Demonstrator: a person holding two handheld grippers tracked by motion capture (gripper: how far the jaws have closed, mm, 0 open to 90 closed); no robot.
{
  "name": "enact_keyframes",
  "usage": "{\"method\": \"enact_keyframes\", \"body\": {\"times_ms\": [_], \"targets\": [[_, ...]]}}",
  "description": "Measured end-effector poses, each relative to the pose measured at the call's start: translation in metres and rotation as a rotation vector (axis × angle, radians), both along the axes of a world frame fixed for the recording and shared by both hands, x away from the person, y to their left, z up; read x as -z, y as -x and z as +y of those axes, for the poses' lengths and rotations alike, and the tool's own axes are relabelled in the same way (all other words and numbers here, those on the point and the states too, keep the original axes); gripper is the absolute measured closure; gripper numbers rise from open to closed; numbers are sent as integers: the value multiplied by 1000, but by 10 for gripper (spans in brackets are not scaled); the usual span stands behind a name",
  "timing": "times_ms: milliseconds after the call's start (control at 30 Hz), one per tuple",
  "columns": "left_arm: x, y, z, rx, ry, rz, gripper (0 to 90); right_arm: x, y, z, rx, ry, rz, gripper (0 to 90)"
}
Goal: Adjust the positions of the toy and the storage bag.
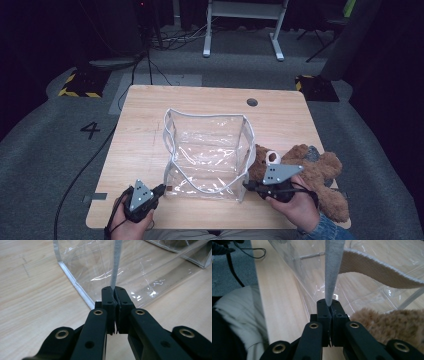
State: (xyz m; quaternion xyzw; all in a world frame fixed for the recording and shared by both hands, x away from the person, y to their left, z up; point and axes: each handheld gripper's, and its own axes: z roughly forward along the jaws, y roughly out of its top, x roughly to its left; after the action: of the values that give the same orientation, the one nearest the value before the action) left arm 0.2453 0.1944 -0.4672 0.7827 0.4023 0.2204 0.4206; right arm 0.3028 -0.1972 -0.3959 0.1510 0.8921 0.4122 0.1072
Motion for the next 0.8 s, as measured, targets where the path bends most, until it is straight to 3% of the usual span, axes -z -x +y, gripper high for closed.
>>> {"method": "enact_keyframes", "body": {"times_ms": [200, 333, 433, 567, 633, 700, 800], "targets": [[1, 25, -11, 55, 12, 2, 869, -2, 25, -15, -14, 4, 13, 884], [2, 33, -17, 98, 28, 7, 869, -3, 38, -25, 0, 5, 37, 885], [1, 37, -21, 122, 15, 2, 869, -1, 45, -33, 6, 1, 50, 885], [2, 44, -25, 149, 20, 22, 837, 0, 48, -40, 4, -1, 48, 878], [-1, 44, -23, 150, 19, 17, 784, -1, 46, -42, 6, -14, 61, 817], [-3, 44, -21, 151, 28, 19, 742, -6, 43, -47, 20, -45, 46, 682], [-10, 46, -14, 130, 51, 8, 638, -15, 41, -56, 35, -72, 41, 607]]}}
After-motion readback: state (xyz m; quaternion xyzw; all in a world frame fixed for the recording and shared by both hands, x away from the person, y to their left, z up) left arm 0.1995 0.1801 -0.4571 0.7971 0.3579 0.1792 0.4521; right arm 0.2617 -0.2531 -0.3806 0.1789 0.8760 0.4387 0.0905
